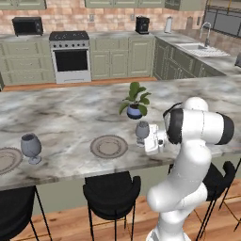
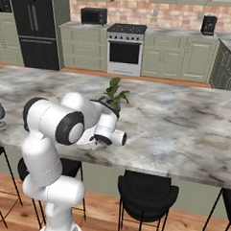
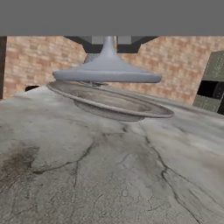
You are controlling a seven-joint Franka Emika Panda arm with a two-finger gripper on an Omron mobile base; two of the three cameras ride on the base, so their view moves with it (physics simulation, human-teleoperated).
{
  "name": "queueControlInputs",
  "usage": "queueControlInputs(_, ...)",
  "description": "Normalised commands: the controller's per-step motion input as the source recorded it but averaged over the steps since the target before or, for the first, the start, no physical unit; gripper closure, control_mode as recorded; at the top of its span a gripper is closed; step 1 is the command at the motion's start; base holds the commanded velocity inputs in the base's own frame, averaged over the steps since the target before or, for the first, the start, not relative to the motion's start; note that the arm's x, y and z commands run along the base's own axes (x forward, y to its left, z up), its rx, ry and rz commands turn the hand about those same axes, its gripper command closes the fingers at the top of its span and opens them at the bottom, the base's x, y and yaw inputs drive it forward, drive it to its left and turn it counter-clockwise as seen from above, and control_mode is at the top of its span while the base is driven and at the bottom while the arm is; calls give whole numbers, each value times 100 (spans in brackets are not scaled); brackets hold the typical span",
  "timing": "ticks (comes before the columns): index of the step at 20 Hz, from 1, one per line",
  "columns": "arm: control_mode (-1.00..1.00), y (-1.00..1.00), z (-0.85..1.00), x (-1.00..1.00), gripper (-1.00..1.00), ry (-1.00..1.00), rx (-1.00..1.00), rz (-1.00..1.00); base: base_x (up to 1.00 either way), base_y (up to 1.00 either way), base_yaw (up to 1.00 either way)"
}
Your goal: Retrieve the wine glasses from the counter and place one next to each plate.
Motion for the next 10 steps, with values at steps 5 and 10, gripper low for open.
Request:
queueControlInputs(5, -100, 0, -37, 46, 100, 0, 0, 0, 0, 0, 0)
queueControlInputs(10, -100, 0, -32, 41, 100, 0, 0, 0, 0, 0, 0)
